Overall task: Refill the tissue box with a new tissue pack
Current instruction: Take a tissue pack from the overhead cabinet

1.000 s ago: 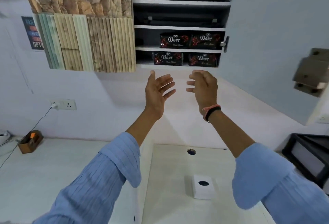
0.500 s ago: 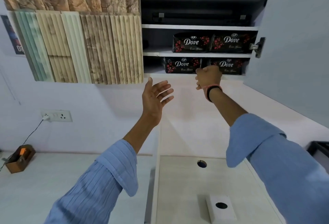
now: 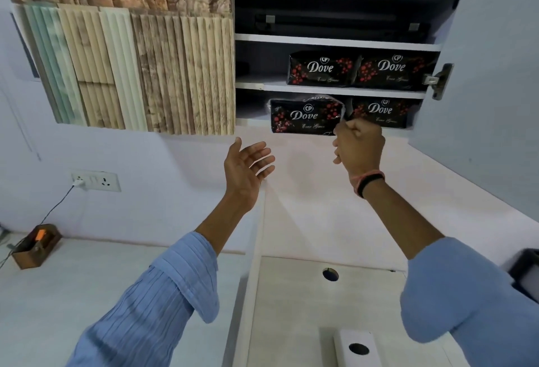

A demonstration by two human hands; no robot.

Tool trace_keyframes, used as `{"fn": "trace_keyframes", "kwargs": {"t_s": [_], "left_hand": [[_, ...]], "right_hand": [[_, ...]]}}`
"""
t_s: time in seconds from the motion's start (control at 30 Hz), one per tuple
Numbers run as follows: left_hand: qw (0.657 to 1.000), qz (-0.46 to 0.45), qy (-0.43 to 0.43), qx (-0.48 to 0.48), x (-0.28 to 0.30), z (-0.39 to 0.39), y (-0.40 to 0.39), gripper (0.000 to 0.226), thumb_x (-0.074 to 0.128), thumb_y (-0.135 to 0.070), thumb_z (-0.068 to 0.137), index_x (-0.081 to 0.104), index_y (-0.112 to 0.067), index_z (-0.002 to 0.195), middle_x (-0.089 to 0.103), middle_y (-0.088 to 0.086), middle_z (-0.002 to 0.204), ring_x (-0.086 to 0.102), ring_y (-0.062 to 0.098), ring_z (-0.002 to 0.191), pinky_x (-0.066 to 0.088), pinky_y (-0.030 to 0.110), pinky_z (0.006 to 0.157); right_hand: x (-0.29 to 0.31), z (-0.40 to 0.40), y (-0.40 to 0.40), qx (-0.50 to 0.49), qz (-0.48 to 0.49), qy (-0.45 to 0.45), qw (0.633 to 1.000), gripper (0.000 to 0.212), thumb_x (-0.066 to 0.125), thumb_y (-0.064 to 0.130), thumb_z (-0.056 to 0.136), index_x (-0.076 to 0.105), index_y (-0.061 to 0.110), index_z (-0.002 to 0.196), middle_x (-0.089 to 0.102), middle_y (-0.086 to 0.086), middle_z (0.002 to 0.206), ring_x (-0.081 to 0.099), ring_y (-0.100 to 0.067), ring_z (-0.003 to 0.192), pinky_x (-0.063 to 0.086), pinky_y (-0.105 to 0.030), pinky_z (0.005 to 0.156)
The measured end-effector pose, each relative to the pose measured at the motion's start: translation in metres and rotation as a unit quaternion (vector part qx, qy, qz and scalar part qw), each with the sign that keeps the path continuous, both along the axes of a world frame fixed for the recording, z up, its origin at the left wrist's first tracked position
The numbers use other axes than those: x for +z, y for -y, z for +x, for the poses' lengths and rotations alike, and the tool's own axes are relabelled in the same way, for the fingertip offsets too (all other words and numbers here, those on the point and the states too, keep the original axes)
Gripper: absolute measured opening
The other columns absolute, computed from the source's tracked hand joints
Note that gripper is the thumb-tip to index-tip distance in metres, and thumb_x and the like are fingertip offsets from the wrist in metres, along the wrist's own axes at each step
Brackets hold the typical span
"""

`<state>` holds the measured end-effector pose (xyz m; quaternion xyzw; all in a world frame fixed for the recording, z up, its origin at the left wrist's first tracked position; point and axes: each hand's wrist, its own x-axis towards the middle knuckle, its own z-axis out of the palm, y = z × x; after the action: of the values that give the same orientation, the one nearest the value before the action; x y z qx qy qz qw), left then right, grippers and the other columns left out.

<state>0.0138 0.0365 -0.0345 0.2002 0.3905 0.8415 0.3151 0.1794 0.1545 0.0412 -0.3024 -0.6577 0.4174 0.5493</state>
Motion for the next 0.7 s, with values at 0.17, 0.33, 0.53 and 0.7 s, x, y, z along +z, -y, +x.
{"fn": "trace_keyframes", "kwargs": {"t_s": [0.17, 0.33, 0.53, 0.7], "left_hand": [[1.0, 0.001, 0.023, 0.005, -0.003, 0.005, -0.005, 0.056, 0.046, -0.054, 0.099, 0.073, -0.007, 0.108, 0.074, 0.01, 0.102, 0.068, 0.029, 0.101, 0.052, 0.043, 0.093], [0.999, 0.013, 0.045, 0.014, 0.0, 0.012, -0.007, 0.053, 0.046, -0.054, 0.099, 0.073, -0.009, 0.103, 0.073, 0.01, 0.102, 0.067, 0.03, 0.103, 0.05, 0.043, 0.095], [0.995, 0.03, 0.093, 0.036, -0.005, 0.026, -0.004, 0.048, 0.048, -0.054, 0.098, 0.067, -0.01, 0.1, 0.068, 0.011, 0.101, 0.066, 0.03, 0.103, 0.051, 0.043, 0.094], [0.983, 0.071, 0.165, 0.048, -0.031, 0.044, -0.003, 0.062, 0.054, -0.061, 0.092, 0.066, -0.008, 0.121, 0.067, 0.013, 0.123, 0.066, 0.03, 0.112, 0.047, 0.048, 0.108]], "right_hand": [[0.022, 0.003, -0.005, 0.171, -0.261, -0.073, 0.947, 0.043, 0.056, 0.046, 0.084, 0.064, 0.014, 0.111, 0.066, -0.007, 0.113, 0.063, -0.03, 0.099, 0.062, -0.049, 0.076], [0.043, -0.012, -0.008, 0.253, -0.327, -0.009, 0.91, 0.044, 0.07, 0.046, 0.08, 0.066, 0.02, 0.115, 0.07, -0.009, 0.11, 0.066, -0.032, 0.099, 0.057, -0.051, 0.085], [0.016, -0.027, -0.009, 0.245, -0.339, -0.041, 0.907, 0.062, 0.082, 0.019, 0.063, 0.065, 0.009, 0.122, 0.077, -0.014, 0.106, 0.076, -0.031, 0.085, 0.06, -0.038, 0.059], [-0.03, -0.006, 0.009, 0.256, -0.296, -0.088, 0.916, 0.026, 0.079, 0.019, 0.077, 0.075, 0.008, 0.101, 0.076, -0.01, 0.094, 0.072, -0.024, 0.086, 0.061, -0.036, 0.072]]}}
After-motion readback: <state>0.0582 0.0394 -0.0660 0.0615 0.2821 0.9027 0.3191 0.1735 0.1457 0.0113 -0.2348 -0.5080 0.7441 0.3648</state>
